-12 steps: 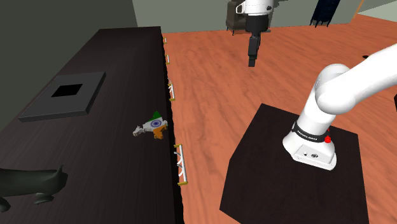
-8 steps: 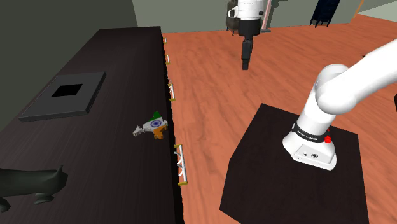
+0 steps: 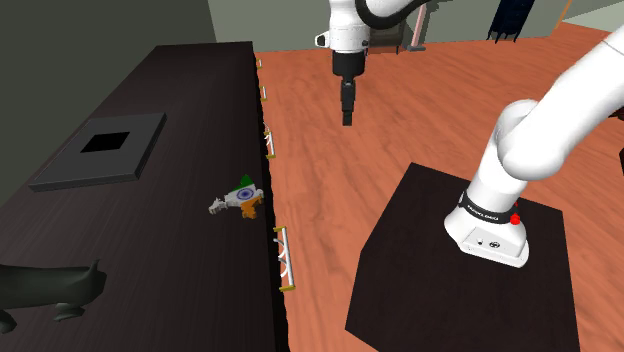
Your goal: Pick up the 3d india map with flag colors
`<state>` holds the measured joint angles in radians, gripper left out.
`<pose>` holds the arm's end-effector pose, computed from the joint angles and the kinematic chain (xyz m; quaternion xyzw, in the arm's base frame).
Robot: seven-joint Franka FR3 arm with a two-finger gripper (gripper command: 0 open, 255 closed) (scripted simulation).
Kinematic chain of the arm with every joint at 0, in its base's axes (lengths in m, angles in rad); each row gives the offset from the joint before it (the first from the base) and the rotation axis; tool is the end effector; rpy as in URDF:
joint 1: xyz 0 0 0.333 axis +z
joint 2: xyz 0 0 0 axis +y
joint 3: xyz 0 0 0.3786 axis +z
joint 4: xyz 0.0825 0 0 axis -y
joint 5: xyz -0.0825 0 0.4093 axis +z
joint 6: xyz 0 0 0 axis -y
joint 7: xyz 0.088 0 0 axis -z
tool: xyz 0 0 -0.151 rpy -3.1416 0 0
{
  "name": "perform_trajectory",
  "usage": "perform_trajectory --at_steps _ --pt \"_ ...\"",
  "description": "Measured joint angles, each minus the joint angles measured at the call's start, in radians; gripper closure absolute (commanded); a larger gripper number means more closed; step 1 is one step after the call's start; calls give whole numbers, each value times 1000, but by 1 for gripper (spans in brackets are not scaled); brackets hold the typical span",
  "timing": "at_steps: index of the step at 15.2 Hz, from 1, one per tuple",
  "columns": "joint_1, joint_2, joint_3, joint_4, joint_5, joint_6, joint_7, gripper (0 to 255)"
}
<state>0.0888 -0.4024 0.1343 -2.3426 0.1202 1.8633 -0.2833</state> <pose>0.4020 0.1095 0.4840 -0.9731 -0.2250 0.0384 0.0320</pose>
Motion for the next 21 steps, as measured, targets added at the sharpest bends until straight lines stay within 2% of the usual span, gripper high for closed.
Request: perform_trajectory --at_steps 3,10,21 --pt "17 105 20 41 -10 78 -38 0" --pt "63 351 76 208 -56 190 -91 0" --pt "156 709 141 519 -187 277 -157 0"
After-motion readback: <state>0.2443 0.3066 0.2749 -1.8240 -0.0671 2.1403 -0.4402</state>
